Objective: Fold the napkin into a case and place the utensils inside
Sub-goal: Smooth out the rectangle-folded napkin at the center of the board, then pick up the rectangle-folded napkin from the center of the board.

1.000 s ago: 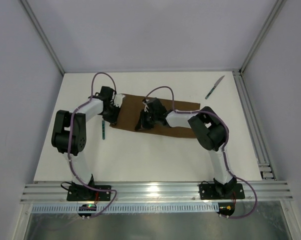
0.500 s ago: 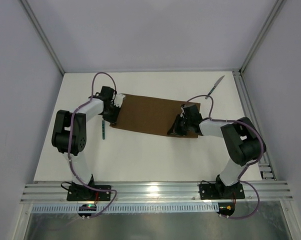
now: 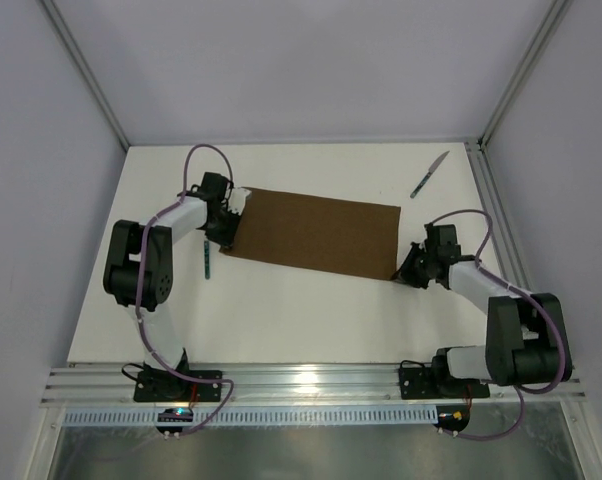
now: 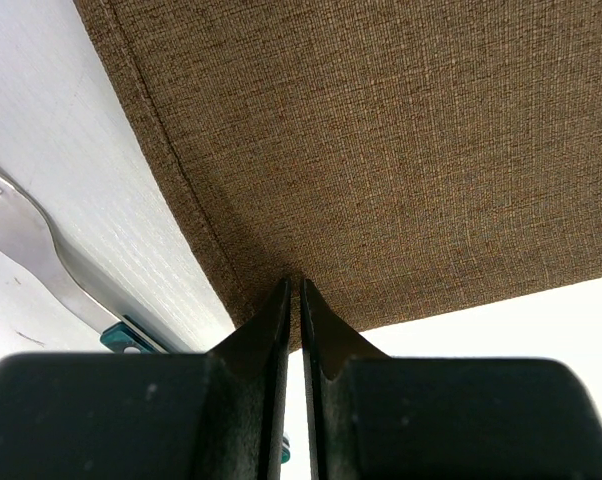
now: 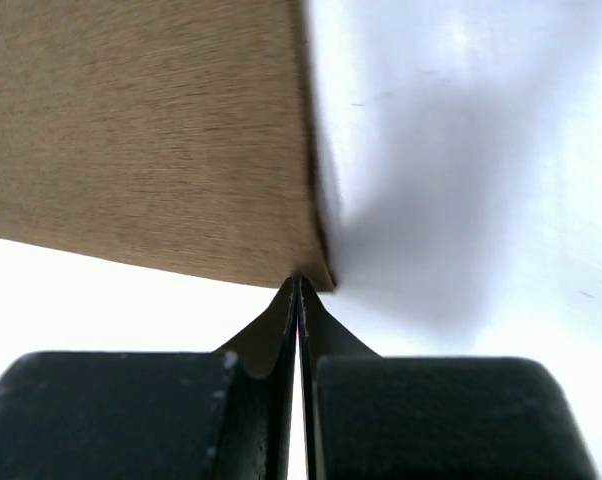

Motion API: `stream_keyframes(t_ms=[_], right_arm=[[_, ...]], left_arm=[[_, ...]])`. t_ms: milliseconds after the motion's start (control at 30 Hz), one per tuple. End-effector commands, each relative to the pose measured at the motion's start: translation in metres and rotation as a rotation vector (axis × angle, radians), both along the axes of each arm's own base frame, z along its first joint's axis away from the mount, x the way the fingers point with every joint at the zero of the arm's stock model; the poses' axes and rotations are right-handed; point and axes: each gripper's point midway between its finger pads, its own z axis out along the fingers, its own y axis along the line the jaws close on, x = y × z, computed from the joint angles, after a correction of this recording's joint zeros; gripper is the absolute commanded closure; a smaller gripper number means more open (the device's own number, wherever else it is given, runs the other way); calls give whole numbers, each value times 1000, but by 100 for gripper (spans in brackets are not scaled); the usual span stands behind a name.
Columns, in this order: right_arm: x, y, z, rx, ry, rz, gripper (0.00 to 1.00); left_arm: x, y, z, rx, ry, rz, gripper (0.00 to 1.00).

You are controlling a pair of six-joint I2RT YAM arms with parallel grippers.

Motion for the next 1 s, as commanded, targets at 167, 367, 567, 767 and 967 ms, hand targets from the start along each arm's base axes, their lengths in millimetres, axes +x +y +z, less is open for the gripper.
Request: stream_keyframes(t_ms=[167,367,567,767,967], right_arm=[[-9,-41,41,-47,-87,-66,95],[-3,-23,70,81,-163,-73,59],[1,-16,48,140,-91,-114,54],[7,-9,23,188,-39,-120,53],[1,-11,3,164,14,-129,53]], left_arm=[[0,4,0,-7,-14,-21,87],[5,-6,30,-61,-48,-30,83],[5,-7,55,-76,-59,-21,80],[-3,1,66,-75,-81,-13,78],[-10,15,43,-50,-26,21,78]])
